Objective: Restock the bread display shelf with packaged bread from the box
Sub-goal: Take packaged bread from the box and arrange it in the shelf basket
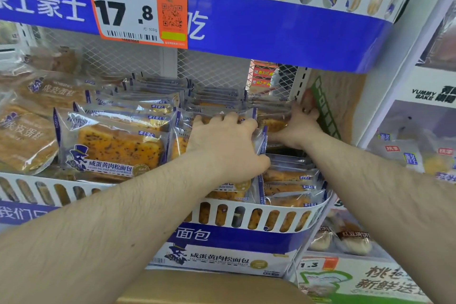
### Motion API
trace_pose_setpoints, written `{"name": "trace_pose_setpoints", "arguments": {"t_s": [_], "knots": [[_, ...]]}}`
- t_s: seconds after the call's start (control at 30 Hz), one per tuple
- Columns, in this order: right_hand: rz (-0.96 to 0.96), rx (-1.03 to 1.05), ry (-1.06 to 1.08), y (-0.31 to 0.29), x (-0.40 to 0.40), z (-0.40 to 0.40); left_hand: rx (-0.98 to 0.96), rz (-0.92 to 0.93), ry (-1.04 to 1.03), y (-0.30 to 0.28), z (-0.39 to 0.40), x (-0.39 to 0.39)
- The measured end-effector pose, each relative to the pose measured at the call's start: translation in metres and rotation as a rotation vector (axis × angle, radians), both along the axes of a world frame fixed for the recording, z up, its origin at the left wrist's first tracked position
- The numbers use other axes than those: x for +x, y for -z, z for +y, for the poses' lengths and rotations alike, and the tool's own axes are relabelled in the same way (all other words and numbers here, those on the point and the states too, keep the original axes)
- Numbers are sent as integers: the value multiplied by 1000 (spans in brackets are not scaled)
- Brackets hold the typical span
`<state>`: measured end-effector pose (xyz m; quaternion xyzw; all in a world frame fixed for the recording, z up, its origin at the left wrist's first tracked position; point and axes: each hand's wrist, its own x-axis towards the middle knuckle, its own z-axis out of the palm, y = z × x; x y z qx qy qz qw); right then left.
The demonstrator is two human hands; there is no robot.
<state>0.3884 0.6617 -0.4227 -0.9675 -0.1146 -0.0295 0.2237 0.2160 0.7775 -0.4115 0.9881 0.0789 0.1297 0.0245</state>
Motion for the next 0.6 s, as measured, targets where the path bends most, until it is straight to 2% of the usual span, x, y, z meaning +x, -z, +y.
{"name": "trace_pose_setpoints", "arguments": {"t_s": [0.1, 0.17, 0.37, 0.6], "knots": [[-51, -185, 20, -1, -5, 17, 6, -4, -7, 1, 0, 1], [-62, -218, 59, -1, -5, 24, 10, -6, -11, 2, 0, 2], [-97, -242, 175, 4, -3, 32, 8, -6, -11, 1, 0, 1], [-22, -124, 187, -9, -16, 25, -2, 33, -3, -5, -2, -2]]}}
